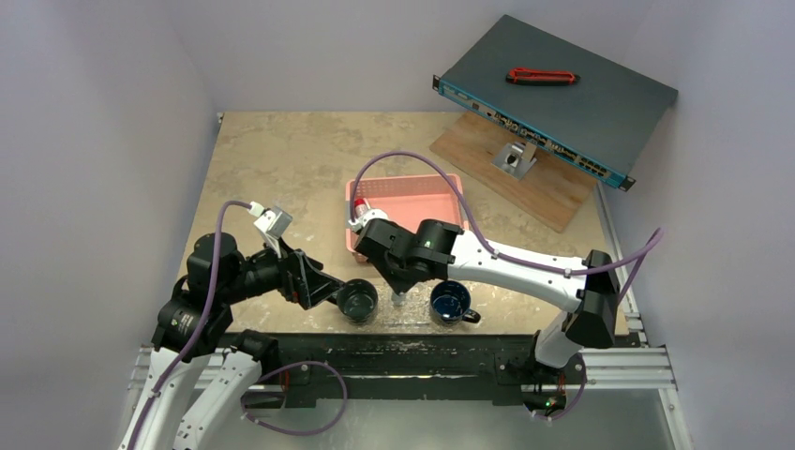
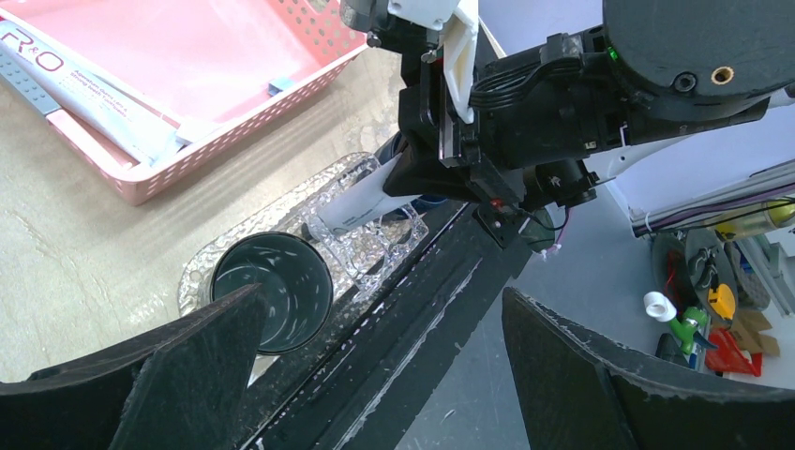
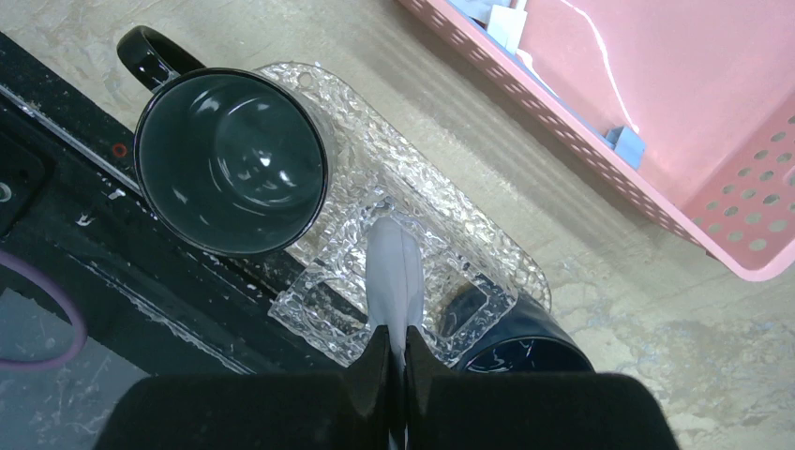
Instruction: Prepare toiletry sets of a toothbrush and toothpaste on the tray
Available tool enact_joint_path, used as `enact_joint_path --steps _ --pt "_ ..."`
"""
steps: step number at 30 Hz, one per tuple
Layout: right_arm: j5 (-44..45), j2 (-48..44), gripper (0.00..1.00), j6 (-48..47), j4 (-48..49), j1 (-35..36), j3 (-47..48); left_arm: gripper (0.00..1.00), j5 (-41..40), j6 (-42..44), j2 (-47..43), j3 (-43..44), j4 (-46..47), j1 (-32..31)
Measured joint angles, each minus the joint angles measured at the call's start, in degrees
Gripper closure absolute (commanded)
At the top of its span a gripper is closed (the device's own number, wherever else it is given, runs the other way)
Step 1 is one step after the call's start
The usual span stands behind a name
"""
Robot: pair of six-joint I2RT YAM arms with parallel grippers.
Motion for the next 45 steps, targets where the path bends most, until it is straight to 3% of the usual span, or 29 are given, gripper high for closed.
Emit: enact_joint_path --steps 16,24,29,38,45 --pt "0.1 2.6 1.0 0.0 1.7 0.0 -0.4 0.05 0.0 0.0 0.4 -0.1 0.0 0.0" --pt "0.2 2.6 0.74 -0.4 1.9 0.0 -0.4 0.05 0.0 0.0 0.5 -0.1 0.0 0.0" --pt "0.4 2.6 0.63 -0.3 2.0 0.0 -0.3 0.05 0.0 0.0 0.5 -0.1 0.0 0.0" --pt "3.4 2.6 0.57 -0.4 2.2 -0.2 5.4 0.05 0.0 0.0 0.5 -0.1 0.0 0.0" --pt "2.9 2.4 0.56 -1.9 5.8 -4.4 8.8 0.05 0.0 0.0 0.5 -0.1 -0.1 0.0"
